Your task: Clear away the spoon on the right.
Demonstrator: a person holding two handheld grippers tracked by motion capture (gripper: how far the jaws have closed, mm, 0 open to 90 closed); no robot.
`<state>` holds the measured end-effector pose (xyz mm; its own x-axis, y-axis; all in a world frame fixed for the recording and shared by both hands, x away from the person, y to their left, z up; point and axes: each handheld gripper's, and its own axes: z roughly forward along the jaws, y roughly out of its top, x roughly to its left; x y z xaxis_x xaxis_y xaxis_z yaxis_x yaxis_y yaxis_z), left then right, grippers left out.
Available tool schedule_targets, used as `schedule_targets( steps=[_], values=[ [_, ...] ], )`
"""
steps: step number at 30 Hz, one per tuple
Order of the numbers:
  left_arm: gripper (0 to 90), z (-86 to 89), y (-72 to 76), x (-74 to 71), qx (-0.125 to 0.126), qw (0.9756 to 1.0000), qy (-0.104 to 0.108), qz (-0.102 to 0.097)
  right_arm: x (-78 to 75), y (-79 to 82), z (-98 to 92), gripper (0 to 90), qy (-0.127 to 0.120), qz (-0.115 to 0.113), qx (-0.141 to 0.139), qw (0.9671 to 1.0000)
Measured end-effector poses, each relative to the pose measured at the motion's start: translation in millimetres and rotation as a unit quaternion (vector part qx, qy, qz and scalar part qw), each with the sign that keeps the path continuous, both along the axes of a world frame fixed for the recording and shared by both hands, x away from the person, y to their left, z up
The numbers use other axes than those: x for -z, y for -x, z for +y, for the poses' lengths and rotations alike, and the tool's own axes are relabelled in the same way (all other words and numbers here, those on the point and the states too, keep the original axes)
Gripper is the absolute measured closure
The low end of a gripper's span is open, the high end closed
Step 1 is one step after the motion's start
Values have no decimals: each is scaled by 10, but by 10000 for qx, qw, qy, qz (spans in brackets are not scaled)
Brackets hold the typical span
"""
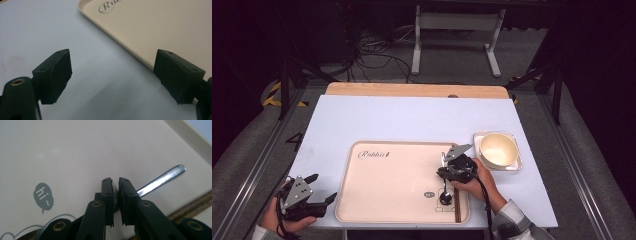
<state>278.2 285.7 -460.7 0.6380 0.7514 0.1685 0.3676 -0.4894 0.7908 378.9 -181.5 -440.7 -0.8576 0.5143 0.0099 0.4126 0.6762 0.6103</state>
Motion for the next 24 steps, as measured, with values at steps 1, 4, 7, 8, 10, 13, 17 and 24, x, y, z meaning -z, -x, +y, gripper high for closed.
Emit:
schedule_targets(
  steps=[1,4,7,8,10,13,17,24],
  values=[
    [158,-4,2,1,-3,10000,16,12,-1,1,-10,833,1,15,25,10000],
    [159,-7,1,-1,-10,10000,-7,2,-3,10,-35,831,17,1,28,10000],
    [159,-6,6,-8,-11,10000,-8,-9,-5,16,-59,812,16,0,30,10000],
    [159,-5,4,-7,-8,10000,-8,-7,-5,15,-60,803,10,-15,57,10000],
    [159,-2,2,-5,-11,10000,-4,-14,-8,16,-56,803,-2,-22,82,10000],
    [159,2,-3,-8,-30,10000,52,-19,-54,31,-65,789,-121,-91,84,9998],
    [162,-12,-24,-7,23,10000,83,-29,-166,83,-107,757,-275,-266,59,9993],
    [171,-4,-30,10,80,9999,76,18,-370,156,-204,698,-452,-589,157,9971]
  ],
)
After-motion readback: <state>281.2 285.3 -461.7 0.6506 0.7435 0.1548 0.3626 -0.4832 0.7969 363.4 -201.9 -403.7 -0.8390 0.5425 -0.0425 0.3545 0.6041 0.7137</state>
